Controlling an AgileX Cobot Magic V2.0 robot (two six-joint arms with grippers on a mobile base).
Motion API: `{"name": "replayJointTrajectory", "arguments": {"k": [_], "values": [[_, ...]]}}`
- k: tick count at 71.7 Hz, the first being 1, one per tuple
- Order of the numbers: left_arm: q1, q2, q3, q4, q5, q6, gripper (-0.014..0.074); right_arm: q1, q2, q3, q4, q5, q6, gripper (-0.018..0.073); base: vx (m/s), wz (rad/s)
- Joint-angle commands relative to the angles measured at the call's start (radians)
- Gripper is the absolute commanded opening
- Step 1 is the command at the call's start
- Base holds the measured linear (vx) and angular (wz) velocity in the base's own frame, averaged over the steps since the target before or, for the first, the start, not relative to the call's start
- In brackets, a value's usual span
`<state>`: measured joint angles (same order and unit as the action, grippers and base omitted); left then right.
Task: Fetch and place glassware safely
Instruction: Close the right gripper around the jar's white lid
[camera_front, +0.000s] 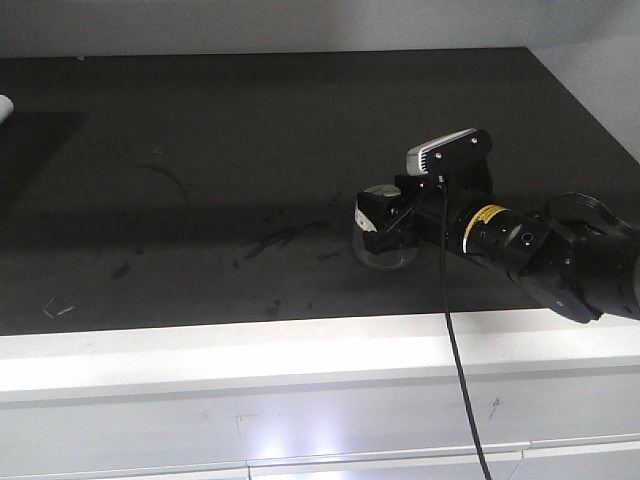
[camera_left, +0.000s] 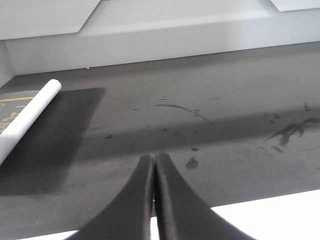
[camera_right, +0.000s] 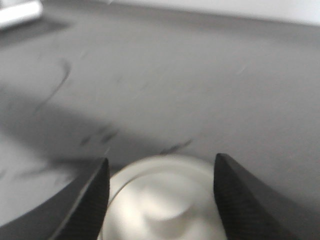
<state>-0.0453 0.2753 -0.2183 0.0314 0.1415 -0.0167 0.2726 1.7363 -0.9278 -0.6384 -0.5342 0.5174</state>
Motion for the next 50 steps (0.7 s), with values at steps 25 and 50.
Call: {"name": "replayJointTrajectory", "arguments": {"k": [25,50], "values": [[-0.006,0.01,-0.027,-0.008,-0.071,-0.002,-0.0007,0.001,-0.026,-0.029,-0.002,-0.002,0.048,-0.001,0.0,0.0],[-0.006,0.01,-0.027,-0.008,-0.071,-0.002,-0.0007,0.001,-0.288,-0.029,-0.231,0.005,0.254,-0.0003,0.0,0.0]]}}
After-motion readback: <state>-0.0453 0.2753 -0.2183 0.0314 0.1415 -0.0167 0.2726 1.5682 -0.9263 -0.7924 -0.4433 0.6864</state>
